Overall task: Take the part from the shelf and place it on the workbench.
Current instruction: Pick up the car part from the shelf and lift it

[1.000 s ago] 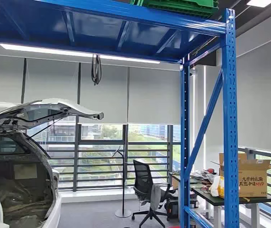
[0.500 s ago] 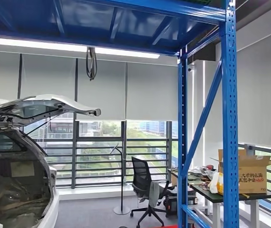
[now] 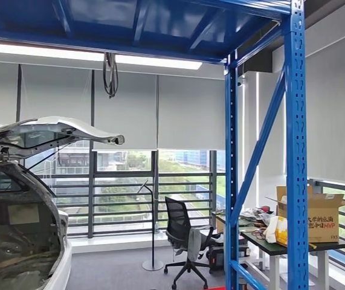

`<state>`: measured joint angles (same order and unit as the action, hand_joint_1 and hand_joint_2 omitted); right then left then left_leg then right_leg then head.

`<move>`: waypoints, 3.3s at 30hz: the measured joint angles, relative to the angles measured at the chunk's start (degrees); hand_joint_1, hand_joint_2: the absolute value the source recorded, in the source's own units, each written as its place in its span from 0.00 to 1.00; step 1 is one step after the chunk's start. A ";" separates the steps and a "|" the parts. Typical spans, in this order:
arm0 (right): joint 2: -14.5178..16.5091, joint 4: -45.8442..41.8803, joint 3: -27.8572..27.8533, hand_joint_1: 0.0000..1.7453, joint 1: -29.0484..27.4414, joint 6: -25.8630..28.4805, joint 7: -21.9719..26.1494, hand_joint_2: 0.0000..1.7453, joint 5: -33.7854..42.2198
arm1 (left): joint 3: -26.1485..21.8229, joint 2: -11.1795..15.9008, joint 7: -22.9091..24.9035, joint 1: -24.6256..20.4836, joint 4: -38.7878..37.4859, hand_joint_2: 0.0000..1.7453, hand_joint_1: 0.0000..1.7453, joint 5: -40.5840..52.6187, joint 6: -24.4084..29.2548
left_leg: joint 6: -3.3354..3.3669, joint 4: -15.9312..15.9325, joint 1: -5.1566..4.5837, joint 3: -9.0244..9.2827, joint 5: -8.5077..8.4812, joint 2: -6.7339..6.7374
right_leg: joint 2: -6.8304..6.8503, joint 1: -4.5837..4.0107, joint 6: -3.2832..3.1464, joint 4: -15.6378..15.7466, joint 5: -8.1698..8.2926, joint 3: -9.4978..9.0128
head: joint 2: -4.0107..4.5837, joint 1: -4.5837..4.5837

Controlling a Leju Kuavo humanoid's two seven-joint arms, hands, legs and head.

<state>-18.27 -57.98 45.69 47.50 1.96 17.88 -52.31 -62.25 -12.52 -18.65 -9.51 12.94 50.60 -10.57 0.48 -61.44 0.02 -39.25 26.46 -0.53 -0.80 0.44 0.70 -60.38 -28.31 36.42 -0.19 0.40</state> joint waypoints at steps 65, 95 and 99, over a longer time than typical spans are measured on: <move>4.93 2.24 3.44 0.00 5.72 -1.93 -0.03 0.00 0.81 | 0.00 -0.20 -0.85 -0.33 0.00 0.00 0.00 -0.03 -1.38 | 0.89 0.54 -0.05 0.69 -0.23 -0.37 | 0.27 -0.11 1.11 1.25 0.11 -1.25 | 0.05 -0.01; 5.69 2.83 4.34 0.00 6.32 -2.26 -0.03 0.00 1.13 | 0.00 -0.39 -1.33 -0.41 -0.02 0.00 0.00 -0.19 -1.40 | 0.35 1.29 0.34 1.57 -0.33 -0.09 | 0.42 0.43 1.55 1.84 -1.13 -3.12 | 0.04 0.02; 5.73 2.85 4.42 0.00 6.47 -2.33 -0.01 0.00 1.26 | 0.00 -0.42 -1.35 -0.58 -0.02 0.00 0.00 -0.29 -1.42 | 1.62 1.54 0.43 2.16 0.04 -0.11 | 0.56 0.55 2.07 -6.68 -5.39 0.90 | 0.05 -0.01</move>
<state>-12.55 -55.13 50.11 53.97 -0.37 17.88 -51.05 -62.25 -12.94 -20.00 -10.09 12.92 50.32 -11.99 2.09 -59.91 0.45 -37.09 26.49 -0.64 -0.24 0.99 2.77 -67.06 -33.69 37.32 -0.13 0.40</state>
